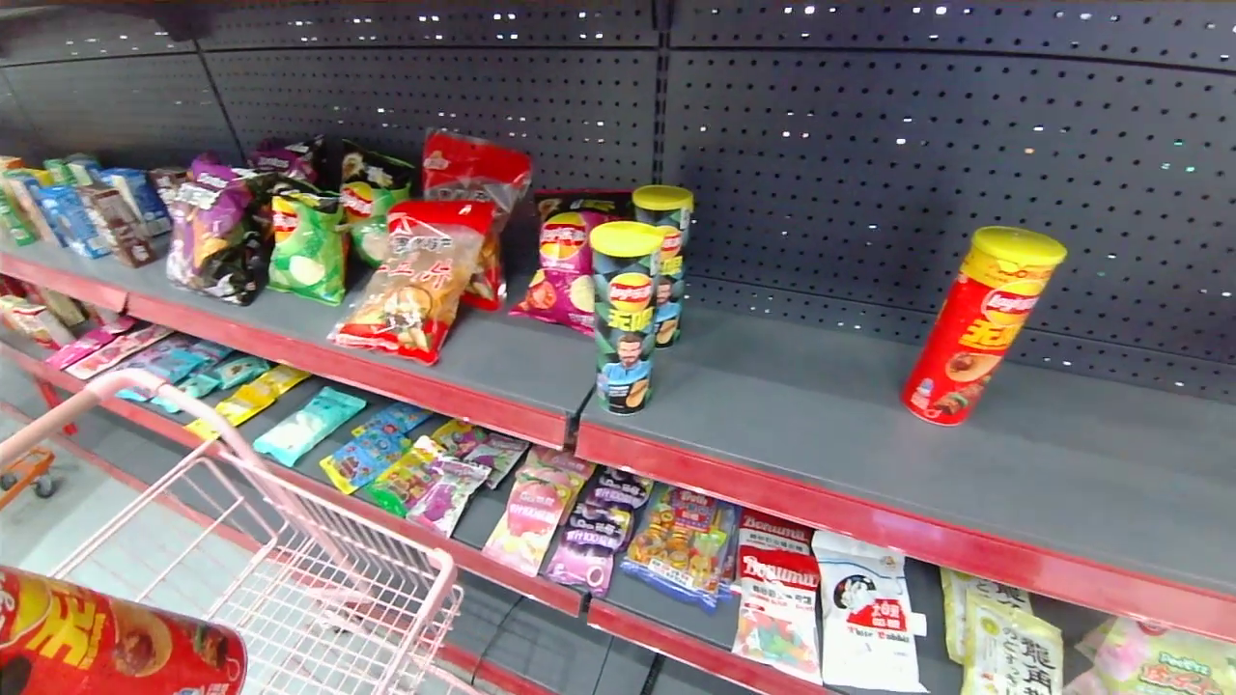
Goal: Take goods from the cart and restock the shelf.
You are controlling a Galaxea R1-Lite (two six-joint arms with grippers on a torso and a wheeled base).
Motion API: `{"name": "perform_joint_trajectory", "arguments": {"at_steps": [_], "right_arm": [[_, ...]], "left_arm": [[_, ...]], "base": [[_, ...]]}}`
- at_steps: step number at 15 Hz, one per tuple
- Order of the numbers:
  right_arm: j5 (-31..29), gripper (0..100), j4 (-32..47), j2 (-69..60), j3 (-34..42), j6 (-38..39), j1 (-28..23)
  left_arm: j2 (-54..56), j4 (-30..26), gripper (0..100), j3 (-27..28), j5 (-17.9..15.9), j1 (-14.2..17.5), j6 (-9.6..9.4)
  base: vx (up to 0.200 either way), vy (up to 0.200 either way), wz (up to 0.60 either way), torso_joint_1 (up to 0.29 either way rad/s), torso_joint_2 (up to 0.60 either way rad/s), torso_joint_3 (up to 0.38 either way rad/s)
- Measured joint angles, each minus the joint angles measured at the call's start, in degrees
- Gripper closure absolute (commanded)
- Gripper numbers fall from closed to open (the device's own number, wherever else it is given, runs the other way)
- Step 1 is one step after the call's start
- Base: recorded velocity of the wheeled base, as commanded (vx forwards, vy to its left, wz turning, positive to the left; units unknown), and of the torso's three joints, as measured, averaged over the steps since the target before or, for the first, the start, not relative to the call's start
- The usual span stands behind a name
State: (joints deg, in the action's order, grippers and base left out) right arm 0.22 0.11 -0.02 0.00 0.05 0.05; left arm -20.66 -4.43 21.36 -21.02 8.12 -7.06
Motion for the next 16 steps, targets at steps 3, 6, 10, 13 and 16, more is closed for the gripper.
{"name": "perform_joint_trajectory", "arguments": {"at_steps": [3, 6, 10, 13, 16], "right_arm": [[0.0, 0, 0.0, 0.0, 0.0, 0.0, 0.0], [0.0, 0, 0.0, 0.0, 0.0, 0.0, 0.0], [0.0, 0, 0.1, 0.0, 0.0, 0.0, 0.1], [0.0, 0, 0.1, 0.0, 0.0, 0.0, 0.0], [0.1, 0, 0.0, 0.0, 0.0, -0.1, 0.0]], "left_arm": [[1.1, -0.1, 100, 0.1, 0.2, -0.3, -0.40], [1.5, 0.1, 100, 0.4, 1.6, -0.1, -0.88], [1.3, 0.0, 100, 0.4, 5.0, 0.2, -4.62], [1.5, 0.0, 100, 0.5, 5.5, 0.2, -5.32], [1.6, 0.1, 100, 0.7, 5.4, 0.1, -5.42]], "base": [[0.000, 0.000, -0.60, 0.080, -0.18, -0.100], [0.000, 0.000, -0.60, 0.012, -0.01, -0.007], [0.000, 0.000, 0.00, 0.000, 0.00, 0.000], [0.133, 0.000, 0.00, 0.005, 0.00, 0.000], [0.200, 0.000, 0.00, -0.004, 0.00, 0.001]]}}
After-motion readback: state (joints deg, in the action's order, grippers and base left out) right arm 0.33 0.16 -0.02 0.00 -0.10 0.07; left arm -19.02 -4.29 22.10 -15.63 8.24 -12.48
